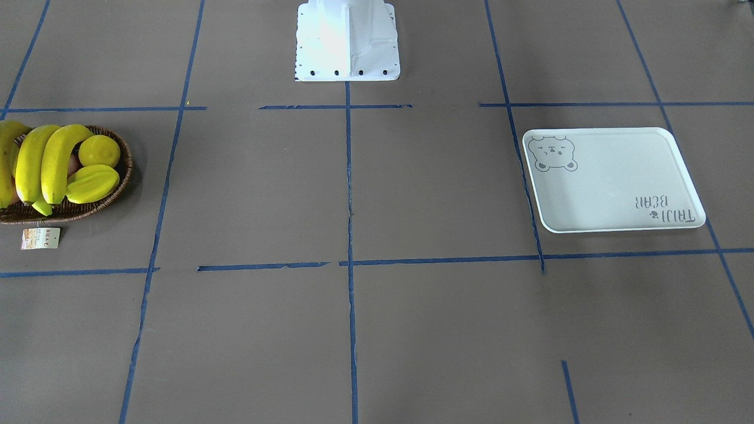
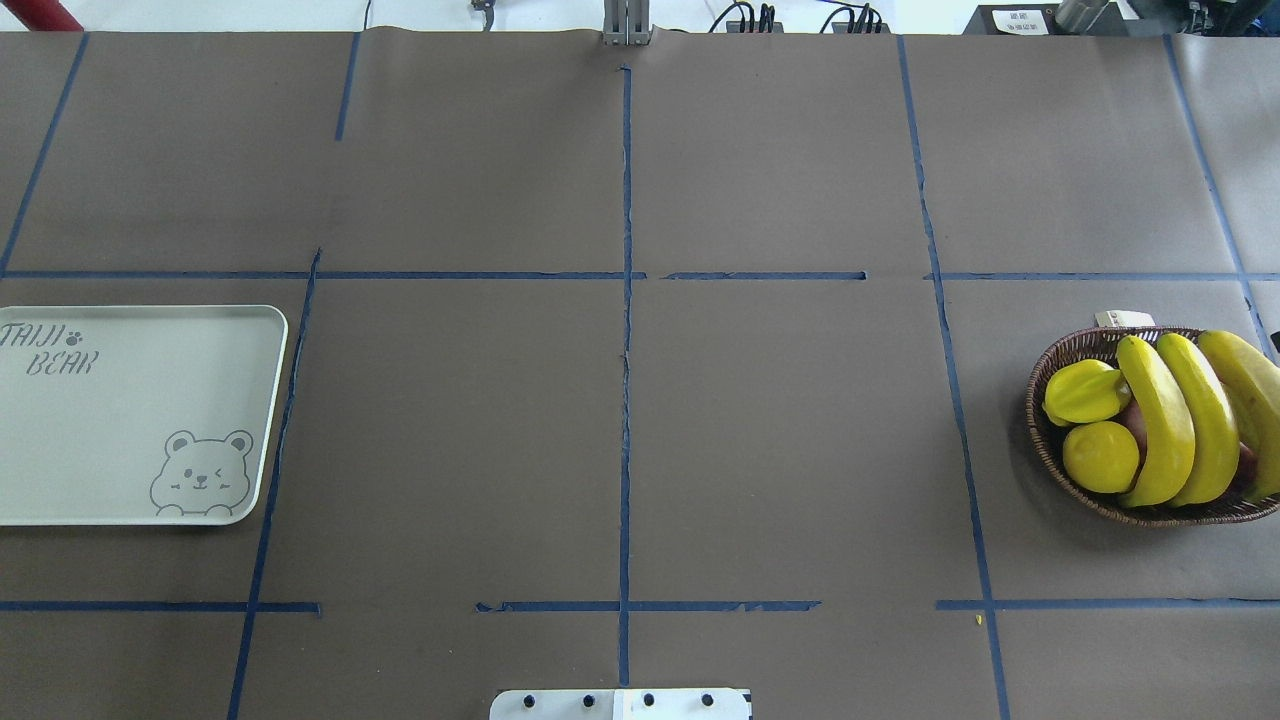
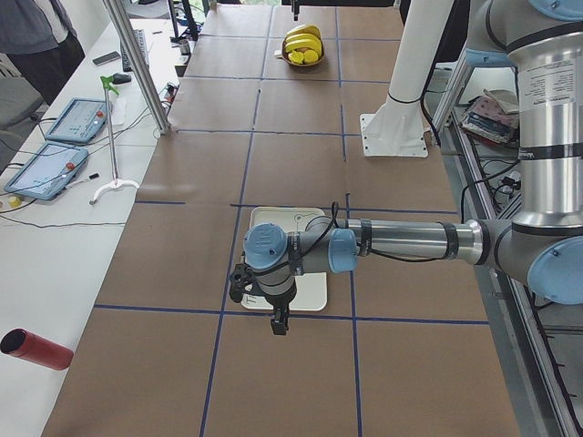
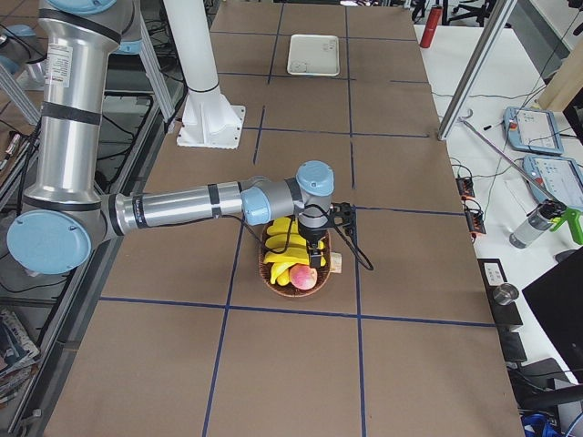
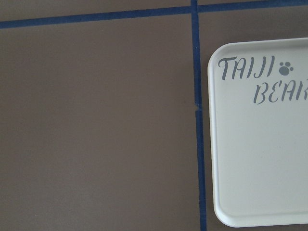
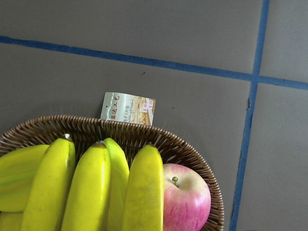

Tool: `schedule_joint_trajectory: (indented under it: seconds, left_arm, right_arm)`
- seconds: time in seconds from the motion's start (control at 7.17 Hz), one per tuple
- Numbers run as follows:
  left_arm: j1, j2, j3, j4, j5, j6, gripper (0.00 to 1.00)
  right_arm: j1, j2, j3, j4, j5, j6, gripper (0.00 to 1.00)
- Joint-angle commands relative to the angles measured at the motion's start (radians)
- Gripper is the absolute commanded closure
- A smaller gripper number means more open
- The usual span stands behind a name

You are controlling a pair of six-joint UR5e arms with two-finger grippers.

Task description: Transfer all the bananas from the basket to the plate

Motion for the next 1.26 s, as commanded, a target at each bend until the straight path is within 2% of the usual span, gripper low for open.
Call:
schedule_joint_trajectory:
  seconds: [0.0,0.28,0.42,0.56,0.7,0.84,0.98,1.12]
  left_arm:
    - [0.0,0.0,0.0,0.0,-0.002,-0.001,0.0]
    - [0.0,0.0,0.0,0.0,-0.004,-0.002,0.0]
    - [0.0,0.0,0.0,0.0,-0.004,-0.002,0.0]
    - [0.0,0.0,0.0,0.0,-0.004,-0.002,0.0]
    - [0.002,0.0,0.0,0.0,-0.004,-0.002,0.0]
    - [0.002,0.0,0.002,0.0,-0.004,-0.002,0.0]
    - [0.0,0.0,0.002,0.0,-0.004,-0.002,0.0]
    - [0.002,0.0,0.003,0.0,-0.004,-0.002,0.0]
  right_arm:
    - [-0.066,-0.022,0.001,0.004,-0.003,0.0,0.0]
    - [-0.103,-0.049,0.001,0.009,-0.016,0.0,0.01]
    - [-0.111,-0.063,0.001,0.009,-0.02,0.0,0.07]
    - [-0.134,-0.081,0.001,0.01,-0.032,0.0,0.27]
    - [-0.14,-0.094,0.003,0.009,-0.04,-0.003,0.54]
    - [-0.14,-0.095,0.01,0.01,-0.04,-0.004,0.87]
    - [-0.14,-0.091,0.013,0.009,-0.04,-0.003,0.96]
    - [-0.138,-0.085,0.021,0.009,-0.04,-0.003,0.99]
